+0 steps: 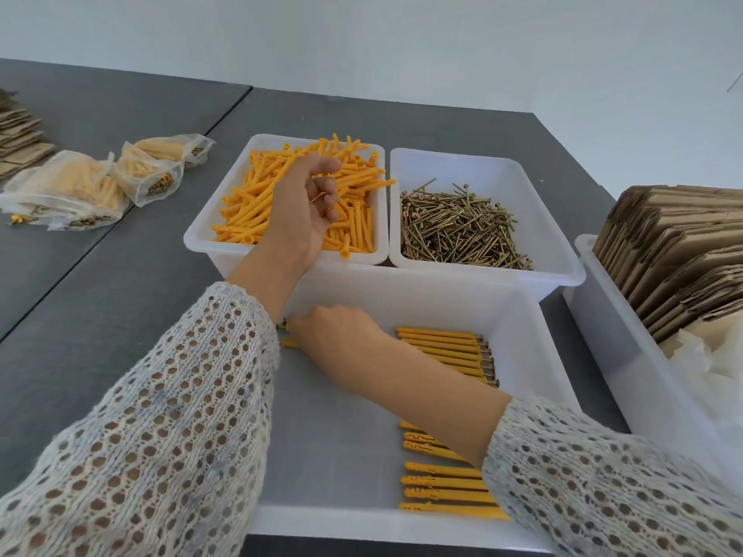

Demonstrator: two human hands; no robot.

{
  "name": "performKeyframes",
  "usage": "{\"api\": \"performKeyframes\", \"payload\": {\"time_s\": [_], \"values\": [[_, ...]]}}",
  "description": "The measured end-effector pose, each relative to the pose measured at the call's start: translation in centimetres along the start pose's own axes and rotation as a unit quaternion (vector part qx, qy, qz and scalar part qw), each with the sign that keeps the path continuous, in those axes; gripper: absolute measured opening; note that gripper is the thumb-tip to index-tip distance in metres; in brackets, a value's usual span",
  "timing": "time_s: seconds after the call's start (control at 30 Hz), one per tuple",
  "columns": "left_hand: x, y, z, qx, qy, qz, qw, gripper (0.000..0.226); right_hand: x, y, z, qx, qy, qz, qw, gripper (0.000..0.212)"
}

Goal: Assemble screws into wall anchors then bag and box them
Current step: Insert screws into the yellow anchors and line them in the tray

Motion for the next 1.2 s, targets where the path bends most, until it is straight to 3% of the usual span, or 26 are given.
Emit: {"api": "performKeyframes", "payload": {"time_s": [0.2, 0.27, 0.33, 0.4, 0.47, 0.5, 0.57, 0.6, 0.67, 0.73, 0.8, 0.83, 0.9, 1.0, 1.07, 1.2], "values": [[0.0, -0.3, 0.2, 0.013, -0.025, 0.036, 0.999, 0.019, -0.6, 0.3, 0.2, -0.028, 0.022, 0.003, 0.999, 0.025], [-0.5, -0.2, 0.3, 0.007, -0.096, 0.131, 0.987, 0.021, -0.6, 0.3, 0.2, -0.018, 0.013, 0.006, 1.000, 0.026], [-1.2, -0.2, -0.4, 0.013, -0.246, 0.304, 0.921, 0.024, -0.7, 0.5, 0.3, -0.004, -0.009, 0.021, 1.000, 0.030], [-0.8, -0.6, -1.5, 0.046, -0.352, 0.453, 0.818, 0.024, -1.0, 1.4, 0.2, 0.022, -0.029, 0.028, 0.999, 0.030], [0.1, -0.8, -2.0, 0.054, -0.366, 0.576, 0.729, 0.025, -1.7, 2.6, -0.5, 0.069, -0.043, 0.082, 0.993, 0.012], [0.5, -0.9, -1.9, 0.051, -0.357, 0.627, 0.691, 0.027, -2.3, 3.2, -1.2, 0.114, -0.062, 0.135, 0.982, 0.015], [1.0, -1.0, -1.3, 0.049, -0.329, 0.688, 0.645, 0.032, -3.8, 4.8, -3.1, 0.222, -0.089, 0.236, 0.942, 0.024], [1.2, -1.0, -1.1, 0.052, -0.318, 0.704, 0.634, 0.035, -4.9, 6.0, -3.9, 0.233, -0.095, 0.275, 0.928, 0.022], [1.4, -1.1, -1.0, 0.066, -0.299, 0.710, 0.635, 0.035, -7.9, 8.4, -4.1, 0.130, -0.122, 0.329, 0.927, 0.017], [1.4, -1.1, -1.1, 0.088, -0.285, 0.690, 0.659, 0.036, -12.3, 9.6, -3.7, -0.075, -0.218, 0.339, 0.912, 0.019], [1.3, -1.1, -1.2, 0.106, -0.282, 0.657, 0.691, 0.037, -16.4, 8.8, -4.0, -0.251, -0.326, 0.261, 0.873, 0.023], [1.3, -1.1, -1.3, 0.113, -0.290, 0.635, 0.707, 0.036, -17.9, 7.8, -4.2, -0.278, -0.363, 0.209, 0.864, 0.022], [1.1, -1.2, -1.6, 0.119, -0.323, 0.591, 0.729, 0.030, -20.1, 4.6, -4.3, -0.201, -0.408, 0.164, 0.876, 0.018], [0.5, -1.4, -1.9, 0.117, -0.377, 0.536, 0.746, 0.028, -21.3, 1.3, -4.0, -0.037, -0.397, 0.178, 0.900, 0.031], [0.2, -1.7, -2.2, 0.108, -0.407, 0.511, 0.749, 0.030, -21.6, 1.1, -3.7, -0.028, -0.379, 0.208, 0.901, 0.035], [0.0, -2.1, -2.6, 0.100, -0.435, 0.489, 0.749, 0.025, -21.3, 1.2, -3.6, -0.009, -0.395, 0.228, 0.890, 0.020]]}}
Point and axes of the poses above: each hand's wrist, its own z-axis towards the middle knuckle, its own y-axis out of the back of the hand, x = y × z, the point moved 5 cm from there along z, towards the middle knuckle, and after that the axes turned 8 degrees about -x, right-handed, at the moved point
